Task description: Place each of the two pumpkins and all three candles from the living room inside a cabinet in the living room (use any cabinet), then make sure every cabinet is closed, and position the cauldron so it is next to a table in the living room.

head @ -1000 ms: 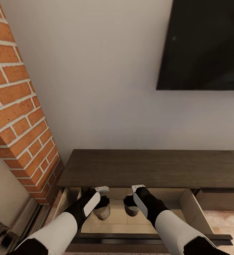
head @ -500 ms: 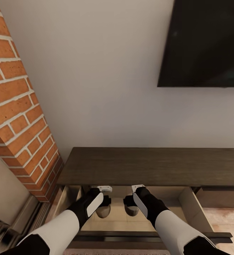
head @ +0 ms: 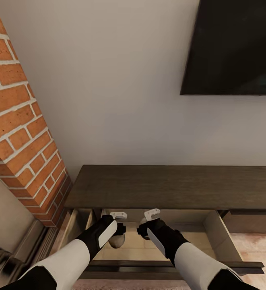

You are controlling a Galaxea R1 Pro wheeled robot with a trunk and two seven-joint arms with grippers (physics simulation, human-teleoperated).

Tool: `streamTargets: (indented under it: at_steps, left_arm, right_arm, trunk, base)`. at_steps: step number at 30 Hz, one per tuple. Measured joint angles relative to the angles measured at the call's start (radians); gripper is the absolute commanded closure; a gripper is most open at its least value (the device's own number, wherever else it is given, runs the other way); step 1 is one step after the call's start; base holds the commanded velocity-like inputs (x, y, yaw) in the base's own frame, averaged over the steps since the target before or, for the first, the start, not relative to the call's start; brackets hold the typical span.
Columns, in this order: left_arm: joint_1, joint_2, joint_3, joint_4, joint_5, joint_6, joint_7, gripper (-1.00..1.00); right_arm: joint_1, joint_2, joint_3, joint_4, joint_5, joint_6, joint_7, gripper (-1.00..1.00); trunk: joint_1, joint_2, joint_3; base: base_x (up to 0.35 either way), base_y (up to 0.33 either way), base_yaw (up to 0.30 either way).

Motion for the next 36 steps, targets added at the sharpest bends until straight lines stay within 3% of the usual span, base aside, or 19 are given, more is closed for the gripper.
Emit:
streamTargets:
  at_steps: [9,20,36]
  left_arm:
    - [0.000,0.000,-0.005,0.000,-0.002,-0.066,-0.027,1.00]
    - [0.000,0.003,-0.005,0.002,-0.004,-0.072,-0.034,1.00]
    - [-0.012,0.002,-0.002,0.000,-0.003,-0.066,-0.035,1.00]
  right_arm:
    - [-0.004,0.000,0.009,0.001,-0.001,0.019,0.003,1.00]
    - [-0.039,0.000,0.008,-0.001,0.001,0.120,0.005,1.00]
    - [-0.058,0.000,0.005,0.000,-0.005,0.135,0.005,1.00]
  trunk:
    - [0.000,0.000,-0.015]
    - [0.000,0.000,-0.033]
    - [0.000,0.000,-0.059]
  base:
    - [0.000,0.000,0.000]
    - [0.000,0.000,0.000]
    - [0.000,0.000,0.000]
